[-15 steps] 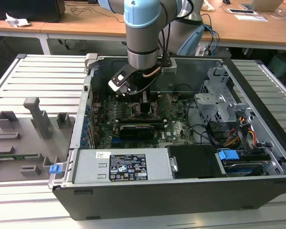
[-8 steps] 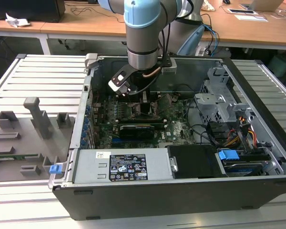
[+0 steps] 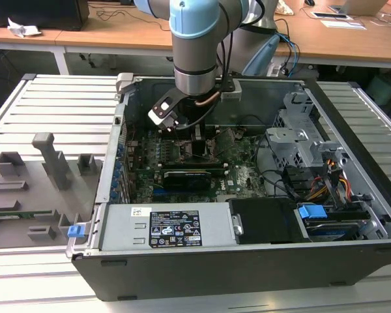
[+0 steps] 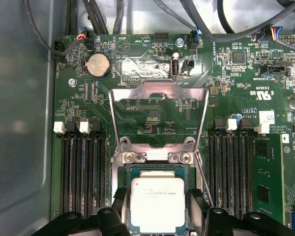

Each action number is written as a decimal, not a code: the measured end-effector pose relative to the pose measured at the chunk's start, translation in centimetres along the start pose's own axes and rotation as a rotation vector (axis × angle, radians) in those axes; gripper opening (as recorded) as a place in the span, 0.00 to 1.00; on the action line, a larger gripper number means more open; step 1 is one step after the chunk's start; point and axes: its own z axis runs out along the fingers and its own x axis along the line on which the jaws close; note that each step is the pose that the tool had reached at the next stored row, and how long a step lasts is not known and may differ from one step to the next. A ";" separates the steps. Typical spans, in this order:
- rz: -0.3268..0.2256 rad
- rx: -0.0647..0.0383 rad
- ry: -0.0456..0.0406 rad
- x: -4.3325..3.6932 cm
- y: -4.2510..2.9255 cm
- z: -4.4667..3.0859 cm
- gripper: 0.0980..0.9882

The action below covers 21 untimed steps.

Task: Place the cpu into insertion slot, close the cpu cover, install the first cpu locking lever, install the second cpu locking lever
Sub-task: 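Place the cpu into insertion slot, then close the cpu cover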

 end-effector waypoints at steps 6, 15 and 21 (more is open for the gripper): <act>0.000 0.000 0.0001 0.01 0.05 -0.55 0.57; 0.001 0.018 -0.0002 0.03 0.29 -1.12 0.21; 0.002 0.024 -0.0002 0.06 0.46 -2.70 0.01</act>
